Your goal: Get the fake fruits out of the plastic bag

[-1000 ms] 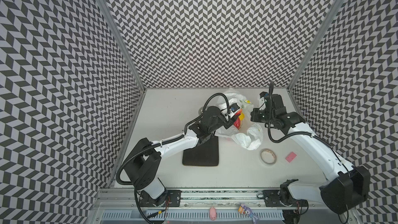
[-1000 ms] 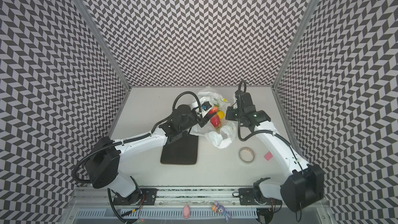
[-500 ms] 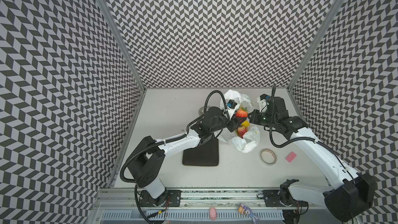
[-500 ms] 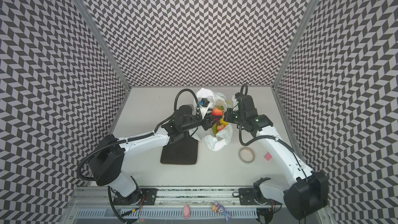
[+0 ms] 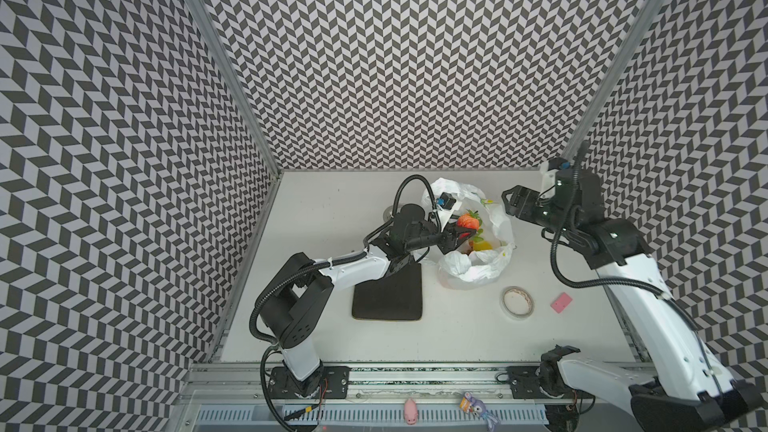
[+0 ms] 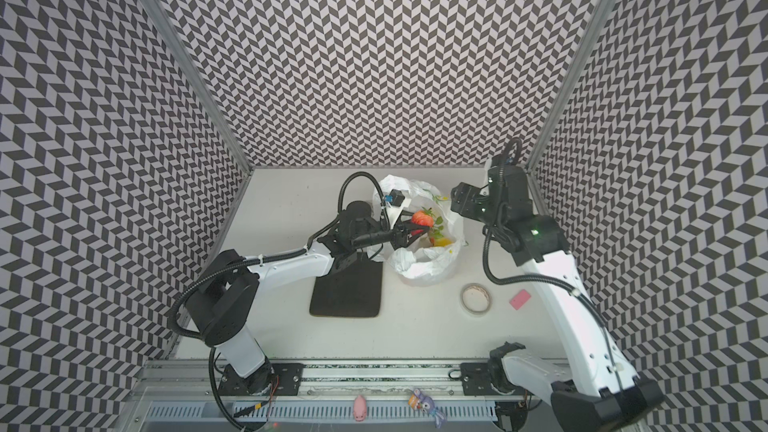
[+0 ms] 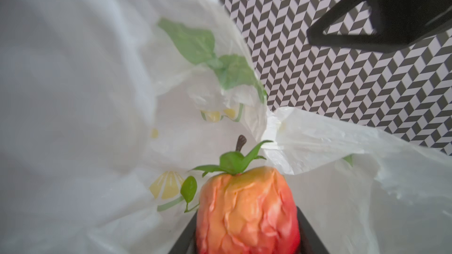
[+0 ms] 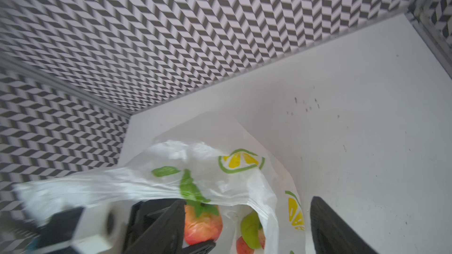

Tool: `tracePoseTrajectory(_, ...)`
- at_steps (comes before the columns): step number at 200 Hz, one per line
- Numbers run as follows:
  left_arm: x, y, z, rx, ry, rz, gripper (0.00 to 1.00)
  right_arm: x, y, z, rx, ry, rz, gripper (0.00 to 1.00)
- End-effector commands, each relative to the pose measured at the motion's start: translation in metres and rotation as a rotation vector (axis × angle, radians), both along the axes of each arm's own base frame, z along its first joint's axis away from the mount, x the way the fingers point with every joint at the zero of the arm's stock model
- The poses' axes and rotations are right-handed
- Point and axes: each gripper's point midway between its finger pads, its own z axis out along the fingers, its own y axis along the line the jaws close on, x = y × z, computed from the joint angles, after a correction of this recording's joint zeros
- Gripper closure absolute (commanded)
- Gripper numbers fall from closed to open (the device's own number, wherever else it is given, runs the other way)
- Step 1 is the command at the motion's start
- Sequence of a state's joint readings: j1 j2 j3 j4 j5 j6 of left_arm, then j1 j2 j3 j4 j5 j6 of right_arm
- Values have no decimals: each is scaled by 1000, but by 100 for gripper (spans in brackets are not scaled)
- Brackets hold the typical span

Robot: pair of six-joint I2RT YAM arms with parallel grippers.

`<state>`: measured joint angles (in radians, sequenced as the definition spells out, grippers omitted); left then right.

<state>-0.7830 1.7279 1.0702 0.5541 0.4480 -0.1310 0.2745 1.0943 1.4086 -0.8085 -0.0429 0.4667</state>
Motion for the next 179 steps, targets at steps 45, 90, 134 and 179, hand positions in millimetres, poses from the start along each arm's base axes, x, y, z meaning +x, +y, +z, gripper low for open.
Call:
tracePoseTrajectory(45,-19,3,32,-92,-244,-63,88,-15,67,-26,124,107,369,29)
tracePoseTrajectory(90,-14,-4,22,-56,-216,-81,89,-22,83,-59,135,203,449,36)
tracePoseTrajectory(134,-4,-10,16,-21,-168,-69,90,-19,70,-66,108,220,358,31)
tracePoseTrajectory(179,1,-12,8,8,-127,-76,92,-41,86,-75,243,258,434,33)
